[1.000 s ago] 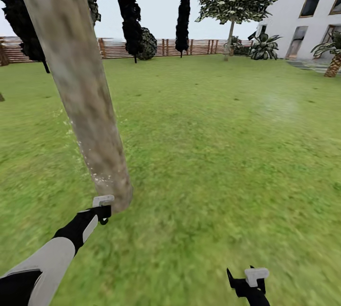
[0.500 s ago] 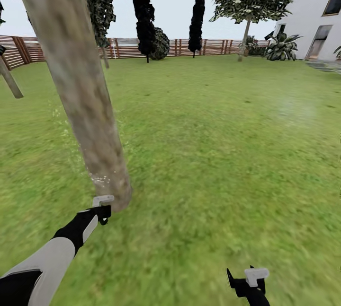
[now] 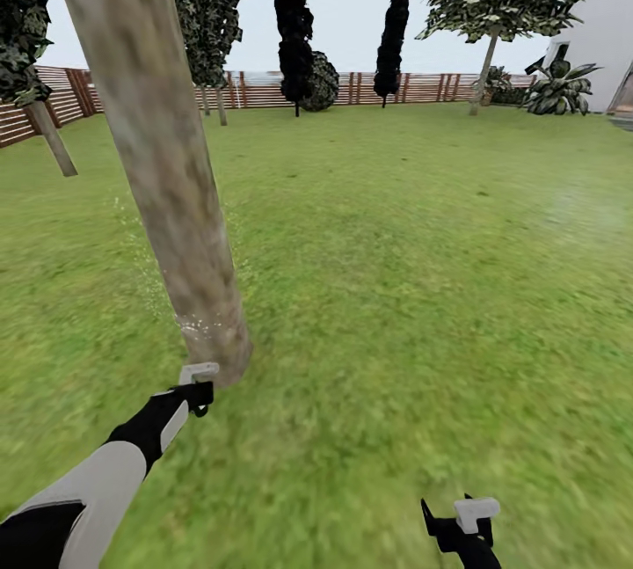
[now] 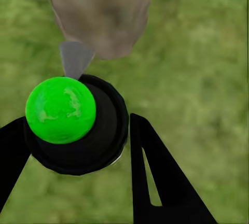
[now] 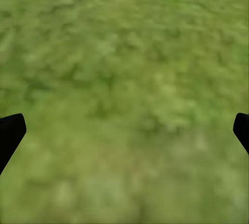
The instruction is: In the garden, pick up the pesticide atomizer on the floor and spray pesticide onto both trees until each tree trunk is fully covered.
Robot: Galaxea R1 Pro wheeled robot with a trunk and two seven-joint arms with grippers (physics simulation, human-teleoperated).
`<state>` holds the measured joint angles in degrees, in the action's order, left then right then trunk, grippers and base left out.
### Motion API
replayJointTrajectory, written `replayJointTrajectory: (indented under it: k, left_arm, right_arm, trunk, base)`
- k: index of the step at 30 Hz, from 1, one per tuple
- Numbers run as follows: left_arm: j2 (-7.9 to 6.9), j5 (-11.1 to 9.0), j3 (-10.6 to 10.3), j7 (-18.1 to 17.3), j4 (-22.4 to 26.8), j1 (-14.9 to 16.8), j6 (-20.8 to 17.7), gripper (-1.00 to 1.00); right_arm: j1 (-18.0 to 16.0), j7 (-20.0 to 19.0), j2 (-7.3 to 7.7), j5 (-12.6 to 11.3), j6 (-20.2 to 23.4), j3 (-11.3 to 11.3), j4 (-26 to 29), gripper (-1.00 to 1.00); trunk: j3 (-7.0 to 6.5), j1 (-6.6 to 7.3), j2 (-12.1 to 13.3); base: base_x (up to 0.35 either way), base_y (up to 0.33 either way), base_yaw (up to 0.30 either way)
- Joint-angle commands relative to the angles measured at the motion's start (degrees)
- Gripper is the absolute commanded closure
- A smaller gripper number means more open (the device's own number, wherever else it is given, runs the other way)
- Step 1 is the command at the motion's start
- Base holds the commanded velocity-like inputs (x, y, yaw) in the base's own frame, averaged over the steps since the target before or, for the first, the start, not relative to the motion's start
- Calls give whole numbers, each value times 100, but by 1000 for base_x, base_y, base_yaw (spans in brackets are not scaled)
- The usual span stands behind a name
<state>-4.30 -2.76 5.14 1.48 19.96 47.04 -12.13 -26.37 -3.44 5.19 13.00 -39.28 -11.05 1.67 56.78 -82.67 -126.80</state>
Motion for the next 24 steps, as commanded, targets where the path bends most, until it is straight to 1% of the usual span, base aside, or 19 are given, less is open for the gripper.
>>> replayJointTrajectory:
  k: [1, 2, 3, 5, 7, 9, 10, 11, 13, 14, 15, 16, 17, 18, 19, 20, 22, 23, 24]
  left_arm:
    - [8, 7, -7, -17, 50, 3, -14, 100]
    - [27, 5, -10, -25, 110, 11, -43, 100]
    - [184, 16, -17, -11, 292, 20, -73, 100]
    - [330, 35, -26, 6, 558, 24, -85, 100]
    - [257, 16, 13, 3, 821, 24, -93, 100]
    - [-173, -15, 31, -12, 1007, 24, -114, 100]
    - [-336, -23, 33, -21, 1032, 24, -163, 100]
    - [-361, -14, -6, -23, 1057, 24, -262, 100]
    - [-292, 7, -29, -27, 1074, 20, -354, 100]
    - [-203, 6, -42, -35, 1079, 24, -429, 100]
    - [10, 14, -55, -38, 1126, 30, -581, 100]
    - [209, 16, -74, -38, 1381, 32, -741, 100]
    - [237, 15, -80, -40, 1472, 33, -852, 100]
    - [226, 1, -80, -41, 1521, 33, -947, 100]
    - [163, 5, -57, -42, 1557, 30, -1005, 100]
    - [-143, -19, -30, -52, 1616, 31, -1040, 100]
    - [-522, -31, -17, -130, 1854, 24, -1052, 100]
    - [-580, -4, -33, -150, 1936, 20, -1053, 100]
    - [-591, 17, -68, -157, 1983, 18, -1052, 100]
  right_arm:
    - [0, 1, 0, 1, 0, -1, 0, -100]
    - [0, 0, 0, 1, 1, 2, 0, -100]
    - [0, -5, 0, 1, 0, 3, 0, -100]
    - [0, -7, 0, 1, 1, 4, 0, -100]
    - [0, -7, 0, 1, 0, 2, 0, -100]
    - [0, -12, 0, 1, 7, 5, 0, -100]
    - [0, -14, 0, 1, 5, 6, 0, -100]
    - [0, -13, 0, 1, 8, 6, 0, -100]
    - [0, -14, 0, 1, 8, 5, 0, -100]
    - [0, -12, 0, 1, 8, 4, 0, -100]
    - [0, -12, 0, 1, 9, 4, 0, -100]
    - [0, -10, 0, 1, 9, 1, 0, -100]
    - [0, -12, 0, 1, 9, -1, 0, -100]
    - [0, -14, 0, 1, 9, 1, 0, -100]
    - [0, -15, 0, 1, 9, 2, 0, -100]
    - [0, -15, 0, 1, 9, 5, 0, -100]
    - [0, -13, 0, 1, 9, 2, 0, -100]
    - [0, -11, 0, 1, 9, 4, 0, -100]
    - [0, -9, 0, 1, 9, 5, 0, -100]
  trunk:
    - [0, 0, 0]
    - [0, 0, 0]
    - [0, 0, 0]
    - [0, 0, 0]
    - [0, 0, 0]
    - [0, 0, 0]
    - [0, 0, 0]
    - [0, 0, 0]
    - [0, 0, 0]
    - [0, 0, 0]
    - [0, 0, 0]
    - [0, 0, 0]
    - [0, 0, 0]
    - [0, 0, 0]
    - [0, 0, 0]
    - [0, 0, 0]
    - [0, 0, 0]
    - [0, 0, 0]
    - [0, 0, 0]
  base:
    - [0, -2, 19]
    - [0, -1, 10]
    - [0, 0, 3]
    - [0, 0, 1]
    - [0, 0, 0]
    - [0, 0, 0]
    - [0, 0, 0]
    - [0, 0, 0]
    - [0, 0, 0]
    - [0, 0, 0]
    - [0, 0, 0]
    - [0, 0, 0]
    - [0, 0, 0]
    - [0, 0, 0]
    - [0, 0, 0]
    - [0, 0, 0]
    - [0, 0, 0]
    - [0, 0, 0]
    - [0, 0, 0]
